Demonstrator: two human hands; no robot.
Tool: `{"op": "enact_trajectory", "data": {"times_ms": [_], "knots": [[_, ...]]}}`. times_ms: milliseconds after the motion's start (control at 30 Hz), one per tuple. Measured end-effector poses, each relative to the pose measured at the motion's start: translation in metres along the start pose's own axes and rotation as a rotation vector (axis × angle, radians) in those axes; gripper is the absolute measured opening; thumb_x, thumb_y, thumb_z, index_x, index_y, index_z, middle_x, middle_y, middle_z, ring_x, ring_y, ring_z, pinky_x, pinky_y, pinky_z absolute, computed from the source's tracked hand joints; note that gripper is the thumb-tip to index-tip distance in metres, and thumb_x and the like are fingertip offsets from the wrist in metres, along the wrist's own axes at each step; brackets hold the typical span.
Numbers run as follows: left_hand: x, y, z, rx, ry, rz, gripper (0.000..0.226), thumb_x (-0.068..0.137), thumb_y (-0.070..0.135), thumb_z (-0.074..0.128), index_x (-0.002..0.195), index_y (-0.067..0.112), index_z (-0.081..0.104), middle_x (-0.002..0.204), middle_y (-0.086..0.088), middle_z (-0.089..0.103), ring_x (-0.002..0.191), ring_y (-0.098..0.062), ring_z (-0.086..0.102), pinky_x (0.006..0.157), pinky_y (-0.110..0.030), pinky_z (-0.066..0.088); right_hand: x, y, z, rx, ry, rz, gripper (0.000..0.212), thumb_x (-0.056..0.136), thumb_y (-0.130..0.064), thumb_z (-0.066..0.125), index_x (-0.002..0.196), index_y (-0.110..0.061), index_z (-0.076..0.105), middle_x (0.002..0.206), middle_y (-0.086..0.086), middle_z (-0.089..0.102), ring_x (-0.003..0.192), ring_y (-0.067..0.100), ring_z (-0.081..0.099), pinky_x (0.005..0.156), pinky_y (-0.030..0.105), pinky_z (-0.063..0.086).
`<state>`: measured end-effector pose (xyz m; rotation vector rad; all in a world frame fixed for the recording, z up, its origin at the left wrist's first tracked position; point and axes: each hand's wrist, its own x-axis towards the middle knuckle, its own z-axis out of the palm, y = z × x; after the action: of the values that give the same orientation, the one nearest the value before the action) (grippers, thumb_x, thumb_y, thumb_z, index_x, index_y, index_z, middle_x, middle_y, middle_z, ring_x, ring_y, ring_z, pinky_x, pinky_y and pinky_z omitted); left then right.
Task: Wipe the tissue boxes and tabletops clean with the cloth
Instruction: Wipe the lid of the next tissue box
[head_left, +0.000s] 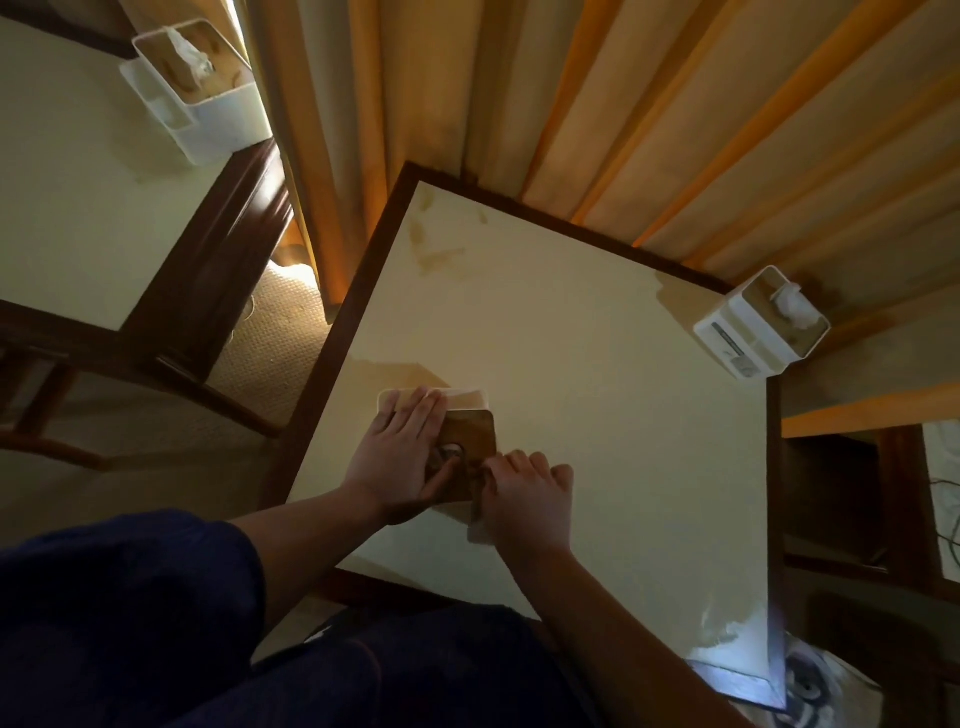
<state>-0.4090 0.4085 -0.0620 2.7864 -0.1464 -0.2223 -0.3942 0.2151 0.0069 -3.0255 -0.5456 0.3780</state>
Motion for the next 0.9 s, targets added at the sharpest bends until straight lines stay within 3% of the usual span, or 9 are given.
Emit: {"op": "enact_trajectory", "data": {"times_ms": [167, 333, 533, 700, 800, 900], "knots": [[-0.001, 0.001, -0.001, -0.031, 0.004, 0.014, 0.086, 0.102, 0.070, 0.011, 0.166, 0.012, 0.009, 0.173, -0.007, 0.015, 0.161, -0.021, -0.002, 0.130, -0.050, 0.003, -0.006, 0.000, -0.026, -0.019, -0.242, -0.057, 0.018, 0.101, -0.027, 0.052, 0.107, -0.026, 0.069, 0.108, -0.002, 0.067, 0.105, 0.024, 0.063, 0.096, 0.044, 0.038], [-0.002, -0.001, 0.000, -0.043, 0.051, 0.062, 0.086, 0.102, 0.066, 0.030, 0.164, 0.007, 0.020, 0.169, -0.013, 0.026, 0.161, -0.027, 0.008, 0.130, -0.052, 0.006, 0.019, -0.010, -0.035, -0.091, -0.323, -0.059, 0.014, 0.095, -0.025, 0.062, 0.108, -0.021, 0.064, 0.109, 0.003, 0.065, 0.110, 0.027, 0.059, 0.102, 0.045, 0.037], [-0.004, -0.001, -0.005, -0.015, -0.001, 0.093, 0.122, 0.083, 0.095, 0.035, 0.163, 0.003, 0.022, 0.169, -0.012, 0.026, 0.160, -0.027, 0.009, 0.129, -0.055, 0.007, 0.063, -0.018, -0.031, -0.068, -0.153, -0.012, 0.016, 0.099, -0.027, 0.054, 0.106, -0.022, 0.067, 0.110, 0.003, 0.069, 0.110, 0.028, 0.062, 0.095, 0.042, 0.040], [-0.004, 0.001, -0.006, 0.034, -0.052, 0.079, 0.138, 0.067, 0.102, 0.042, 0.162, 0.003, 0.025, 0.169, -0.012, 0.028, 0.160, -0.028, 0.011, 0.129, -0.056, 0.010, 0.071, -0.018, -0.027, -0.053, -0.081, 0.000, 0.022, 0.102, -0.023, 0.046, 0.115, -0.021, 0.064, 0.115, 0.004, 0.066, 0.114, 0.029, 0.059, 0.097, 0.045, 0.039], [-0.002, 0.002, -0.008, 0.031, -0.090, 0.063, 0.141, 0.063, 0.100, 0.049, 0.164, 0.007, 0.014, 0.171, -0.009, 0.020, 0.161, -0.026, 0.004, 0.130, -0.052, 0.002, 0.056, -0.012, -0.012, 0.009, -0.045, 0.023, 0.024, 0.106, -0.025, 0.044, 0.122, -0.019, 0.062, 0.121, 0.006, 0.064, 0.115, 0.030, 0.059, 0.098, 0.046, 0.039], [-0.003, 0.004, -0.013, 0.027, -0.117, 0.073, 0.142, 0.065, 0.099, 0.047, 0.165, 0.008, 0.006, 0.173, -0.008, 0.011, 0.160, -0.024, -0.006, 0.129, -0.045, -0.011, 0.037, -0.006, -0.004, 0.033, -0.059, 0.018, 0.023, 0.099, -0.028, 0.057, 0.120, -0.018, 0.061, 0.119, 0.005, 0.063, 0.111, 0.030, 0.059, 0.095, 0.045, 0.039]]}}
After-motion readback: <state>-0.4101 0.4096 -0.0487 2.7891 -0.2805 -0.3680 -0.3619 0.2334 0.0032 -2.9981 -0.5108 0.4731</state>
